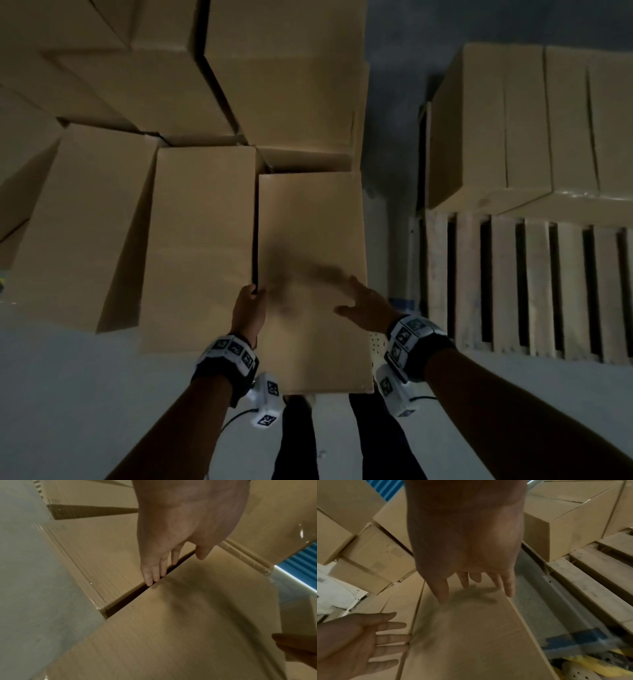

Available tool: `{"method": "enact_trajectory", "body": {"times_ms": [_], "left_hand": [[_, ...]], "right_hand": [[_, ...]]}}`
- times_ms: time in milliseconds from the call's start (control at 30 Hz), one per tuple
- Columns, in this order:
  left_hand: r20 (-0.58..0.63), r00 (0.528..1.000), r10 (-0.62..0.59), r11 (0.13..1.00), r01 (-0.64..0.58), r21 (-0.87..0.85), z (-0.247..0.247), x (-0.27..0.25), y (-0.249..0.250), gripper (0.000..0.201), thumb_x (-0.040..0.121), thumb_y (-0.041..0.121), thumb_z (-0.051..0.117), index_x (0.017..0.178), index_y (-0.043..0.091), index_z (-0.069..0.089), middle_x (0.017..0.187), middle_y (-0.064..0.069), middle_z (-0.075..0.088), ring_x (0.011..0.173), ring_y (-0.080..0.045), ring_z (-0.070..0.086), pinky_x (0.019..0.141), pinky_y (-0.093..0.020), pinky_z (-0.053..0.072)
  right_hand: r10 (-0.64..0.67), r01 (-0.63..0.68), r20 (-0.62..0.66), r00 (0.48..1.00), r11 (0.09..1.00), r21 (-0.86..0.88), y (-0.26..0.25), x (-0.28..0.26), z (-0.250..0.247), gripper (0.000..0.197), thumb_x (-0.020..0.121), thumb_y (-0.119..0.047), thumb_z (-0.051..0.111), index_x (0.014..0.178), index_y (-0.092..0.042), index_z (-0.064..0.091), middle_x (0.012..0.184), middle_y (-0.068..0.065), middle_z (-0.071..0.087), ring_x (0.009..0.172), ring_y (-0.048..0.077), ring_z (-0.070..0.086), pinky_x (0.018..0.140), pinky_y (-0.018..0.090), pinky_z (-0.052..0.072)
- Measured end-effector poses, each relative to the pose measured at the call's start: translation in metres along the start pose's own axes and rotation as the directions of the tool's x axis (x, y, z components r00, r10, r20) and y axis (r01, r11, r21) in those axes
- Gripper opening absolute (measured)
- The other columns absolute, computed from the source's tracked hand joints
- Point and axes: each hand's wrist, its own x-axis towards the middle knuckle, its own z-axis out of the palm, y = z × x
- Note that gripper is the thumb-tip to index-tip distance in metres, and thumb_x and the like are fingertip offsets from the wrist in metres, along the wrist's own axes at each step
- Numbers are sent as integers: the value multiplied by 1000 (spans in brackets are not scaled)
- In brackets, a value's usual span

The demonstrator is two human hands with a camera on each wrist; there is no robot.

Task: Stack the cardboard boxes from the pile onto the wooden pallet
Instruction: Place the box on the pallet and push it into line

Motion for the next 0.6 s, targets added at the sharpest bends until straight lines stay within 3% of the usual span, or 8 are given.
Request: {"method": "enact_trajectory", "body": {"times_ms": [67,133,200,233,300,400,500,600], "left_hand": [[0,1000,6,999,-6,-33,6,8,-7,51,105,37,48,149,12,44,141,-7,53,124,-28,54,91,-35,44],[4,1000,5,993,-5,-120,10,19,-14,58,98,46,52,147,17,47,137,-12,57,115,-31,58,86,-40,47],[20,998,-63,977,66,-201,13,26,-18,61,83,58,54,128,18,62,119,-22,65,98,-33,63,80,-44,50],[25,996,-86,967,89,-240,15,27,-17,53,82,58,55,113,16,67,106,-19,68,92,-29,63,78,-40,49],[27,994,-107,948,110,-297,16,16,-2,33,96,47,57,97,15,66,85,-9,62,79,-24,59,70,-33,43],[48,994,-103,910,114,-399,28,1,14,18,103,27,55,91,19,65,80,-3,64,76,-23,62,70,-32,47],[61,998,7,938,15,-346,48,-15,22,22,103,21,55,90,10,69,82,-7,66,75,-20,63,64,-31,48],[170,980,103,919,-28,-394,71,-31,31,27,105,16,49,105,-4,68,101,-12,72,85,-14,70,71,-25,57]], "right_hand": [[-2,3,74,997,1000,-9,12,5,9,89,97,-41,59,159,-15,1,166,5,1,146,30,30,115,35,30],[4,0,91,996,999,-39,25,5,18,93,96,-41,60,159,-18,-5,164,4,-19,148,31,26,117,44,29],[20,-18,39,999,998,-57,34,2,24,98,95,-39,61,157,-17,-11,162,5,-25,145,34,30,115,47,33],[22,-21,6,1000,998,-58,38,0,26,100,95,-38,63,157,-16,-12,162,6,-25,143,35,34,113,47,35],[34,-36,-49,998,998,-60,43,-4,26,100,94,-36,64,157,-14,-11,163,8,-23,140,38,37,112,46,36],[109,-117,-132,985,992,-55,49,-9,18,98,93,-45,62,157,-7,-2,165,16,-10,144,44,26,116,50,27],[135,-124,-274,952,991,56,58,-11,3,93,84,-69,49,148,-3,33,149,22,34,130,46,43,106,52,36],[80,-19,-349,934,985,173,43,-13,-13,85,83,-74,49,143,-14,40,137,12,45,123,38,51,100,44,44]]}}
